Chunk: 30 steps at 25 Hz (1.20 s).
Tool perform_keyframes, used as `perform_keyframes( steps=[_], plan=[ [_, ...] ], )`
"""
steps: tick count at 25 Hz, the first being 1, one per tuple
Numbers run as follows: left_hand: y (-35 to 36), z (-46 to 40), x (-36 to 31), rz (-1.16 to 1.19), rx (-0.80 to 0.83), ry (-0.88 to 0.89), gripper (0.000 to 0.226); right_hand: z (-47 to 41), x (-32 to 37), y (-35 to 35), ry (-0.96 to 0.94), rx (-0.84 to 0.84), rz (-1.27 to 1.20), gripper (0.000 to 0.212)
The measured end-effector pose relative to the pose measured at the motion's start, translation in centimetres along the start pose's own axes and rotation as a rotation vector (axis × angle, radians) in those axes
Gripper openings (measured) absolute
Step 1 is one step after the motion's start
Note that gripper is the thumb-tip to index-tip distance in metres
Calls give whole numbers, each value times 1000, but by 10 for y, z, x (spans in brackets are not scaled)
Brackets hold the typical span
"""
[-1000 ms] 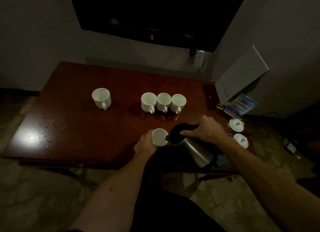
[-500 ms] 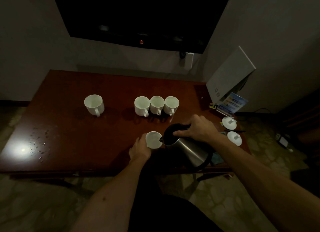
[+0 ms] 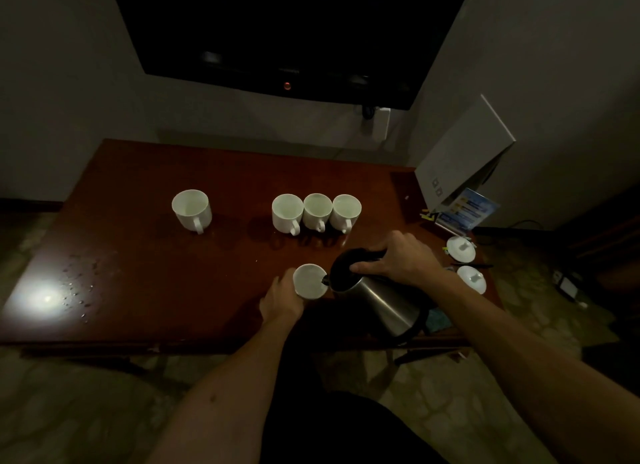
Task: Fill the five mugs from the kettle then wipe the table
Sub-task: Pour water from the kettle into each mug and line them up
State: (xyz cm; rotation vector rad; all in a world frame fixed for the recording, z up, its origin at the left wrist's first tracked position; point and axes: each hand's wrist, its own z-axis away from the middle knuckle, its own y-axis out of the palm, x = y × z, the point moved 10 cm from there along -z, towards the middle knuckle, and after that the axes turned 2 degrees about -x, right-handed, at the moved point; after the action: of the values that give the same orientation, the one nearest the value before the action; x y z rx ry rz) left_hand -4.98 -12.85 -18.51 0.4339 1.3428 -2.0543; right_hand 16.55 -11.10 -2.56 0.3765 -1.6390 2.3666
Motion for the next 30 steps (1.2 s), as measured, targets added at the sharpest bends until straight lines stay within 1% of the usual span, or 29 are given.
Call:
perform_keyframes(
  steps=[18, 24, 27, 30],
  plan=[
    [-2, -3, 1, 5, 3, 8, 44, -3, 2, 1, -2, 28, -19, 45],
    [-2, -2, 1, 28, 11, 1, 50, -2, -4, 6, 22, 31, -21, 51],
    [-3, -1, -1, 49, 16, 11, 53, 0, -4, 7, 23, 24, -15, 49],
    [-3, -2, 0, 54, 12, 12, 48, 1, -2, 6, 15, 15, -22, 48]
  ],
)
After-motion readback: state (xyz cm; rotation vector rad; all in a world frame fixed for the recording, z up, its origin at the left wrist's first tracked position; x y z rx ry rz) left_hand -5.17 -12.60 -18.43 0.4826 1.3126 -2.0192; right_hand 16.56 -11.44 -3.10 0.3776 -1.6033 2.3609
